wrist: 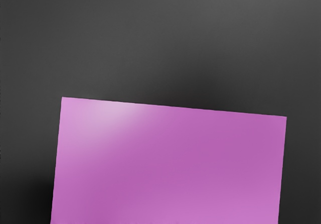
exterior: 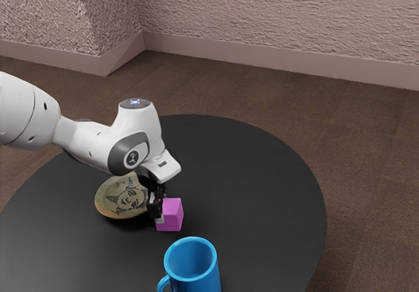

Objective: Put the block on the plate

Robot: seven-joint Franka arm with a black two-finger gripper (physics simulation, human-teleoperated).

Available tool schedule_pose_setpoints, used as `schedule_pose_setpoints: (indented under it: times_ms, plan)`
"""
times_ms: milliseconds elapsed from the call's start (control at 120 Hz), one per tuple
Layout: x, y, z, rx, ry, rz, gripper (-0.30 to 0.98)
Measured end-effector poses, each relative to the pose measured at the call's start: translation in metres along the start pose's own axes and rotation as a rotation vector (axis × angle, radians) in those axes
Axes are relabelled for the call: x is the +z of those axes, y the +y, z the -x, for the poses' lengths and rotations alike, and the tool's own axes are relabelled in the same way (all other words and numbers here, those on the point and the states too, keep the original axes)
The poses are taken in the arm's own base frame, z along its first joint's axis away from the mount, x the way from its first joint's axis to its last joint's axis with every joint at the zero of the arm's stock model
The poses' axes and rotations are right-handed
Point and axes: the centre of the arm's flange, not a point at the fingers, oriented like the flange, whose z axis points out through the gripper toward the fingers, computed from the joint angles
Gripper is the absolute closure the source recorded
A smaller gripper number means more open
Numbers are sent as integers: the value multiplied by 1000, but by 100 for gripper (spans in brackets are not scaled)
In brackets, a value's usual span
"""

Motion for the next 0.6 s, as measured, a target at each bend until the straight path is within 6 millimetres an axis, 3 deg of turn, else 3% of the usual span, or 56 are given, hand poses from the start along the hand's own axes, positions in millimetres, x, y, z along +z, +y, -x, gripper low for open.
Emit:
schedule_pose_setpoints:
  times_ms: [108,267,600]
  plan:
    - [0,0,1,-1,1,-2,29]
    - [-16,-2,-2,0,16,-25,30]
    - [-84,-7,-6,4,61,-94,32]
